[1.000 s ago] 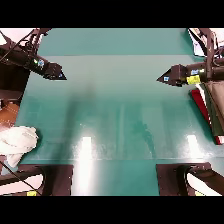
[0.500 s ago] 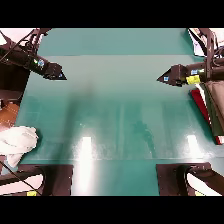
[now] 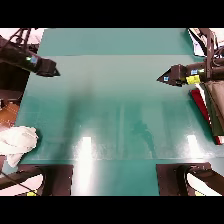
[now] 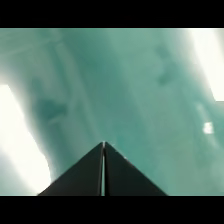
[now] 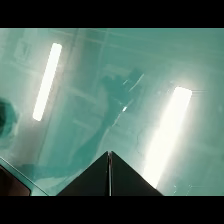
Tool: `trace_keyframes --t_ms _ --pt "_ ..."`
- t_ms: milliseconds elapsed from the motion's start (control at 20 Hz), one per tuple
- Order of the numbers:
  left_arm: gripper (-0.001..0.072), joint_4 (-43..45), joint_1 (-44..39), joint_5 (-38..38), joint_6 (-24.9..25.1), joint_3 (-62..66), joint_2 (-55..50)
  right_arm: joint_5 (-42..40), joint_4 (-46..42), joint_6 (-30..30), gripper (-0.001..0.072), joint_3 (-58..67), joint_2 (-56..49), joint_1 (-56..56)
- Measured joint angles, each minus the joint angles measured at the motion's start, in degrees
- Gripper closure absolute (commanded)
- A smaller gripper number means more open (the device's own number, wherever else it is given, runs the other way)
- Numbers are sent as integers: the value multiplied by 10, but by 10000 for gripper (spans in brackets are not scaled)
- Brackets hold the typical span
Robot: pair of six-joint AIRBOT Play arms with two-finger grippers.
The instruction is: Fold the shirts.
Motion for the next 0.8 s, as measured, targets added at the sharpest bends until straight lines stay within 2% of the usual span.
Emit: trace_keyframes --t_ms 200,250,300,350,550,800 --pt "684 136 0 -42 -39 -84 94 0 0 -10 694 0 0 -1" --pt "537 171 0 -50 -48 -116 120 0 0 -13 695 0 0 -1" --pt "245 202 0 -57 -55 -149 142 0 0 -16 695 0 0 -1" --pt "152 230 0 -61 -64 -185 165 0 0 -19 695 0 0 -1" --pt "150 330 0 -56 -111 -334 219 0 0 -30 695 0 0 -1" --pt "151 405 0 0 -177 -500 236 1 0 -38 694 0 0 -1"
